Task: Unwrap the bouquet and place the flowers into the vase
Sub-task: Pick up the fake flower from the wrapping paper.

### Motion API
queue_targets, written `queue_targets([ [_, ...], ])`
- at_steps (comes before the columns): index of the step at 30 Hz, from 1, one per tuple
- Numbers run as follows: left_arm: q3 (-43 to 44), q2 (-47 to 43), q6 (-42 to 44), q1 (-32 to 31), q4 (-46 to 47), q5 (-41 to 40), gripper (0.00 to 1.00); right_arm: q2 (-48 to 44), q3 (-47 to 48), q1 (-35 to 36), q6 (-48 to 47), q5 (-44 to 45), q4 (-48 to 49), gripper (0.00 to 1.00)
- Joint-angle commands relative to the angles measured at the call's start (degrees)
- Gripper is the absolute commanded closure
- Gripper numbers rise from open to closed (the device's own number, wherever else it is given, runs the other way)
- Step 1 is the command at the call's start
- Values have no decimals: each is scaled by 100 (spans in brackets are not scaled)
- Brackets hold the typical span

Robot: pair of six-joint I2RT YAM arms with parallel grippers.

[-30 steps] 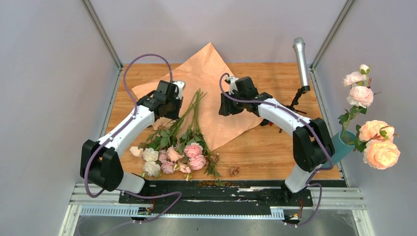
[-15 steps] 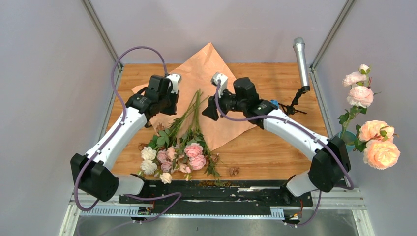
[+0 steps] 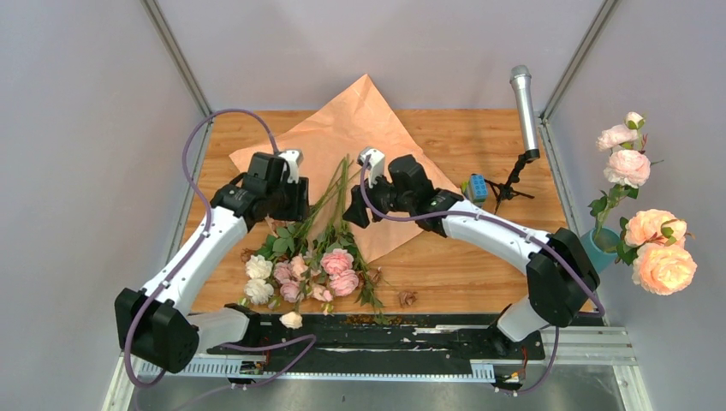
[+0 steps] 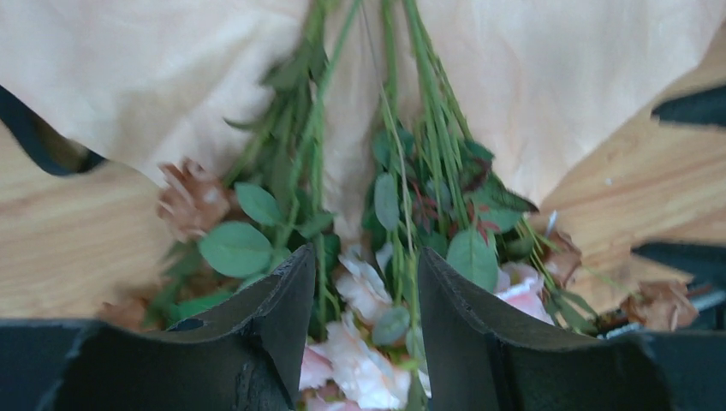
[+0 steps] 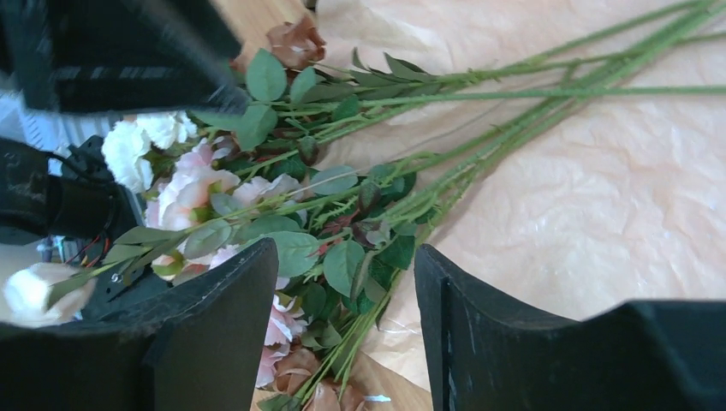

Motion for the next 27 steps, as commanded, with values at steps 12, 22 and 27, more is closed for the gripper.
queue_targets([
  [12,-927,-228,-1014,-813,-180,503,53,-75,-310,-717,676,652,2,41],
  [22,-1154,54,-994,-953,-157,568,61,-230,-586,-885,677,604,19,42],
  [27,-1293,141,-1011,-1045,-78,650,62,-255,-580,-964,654,577,20,42],
])
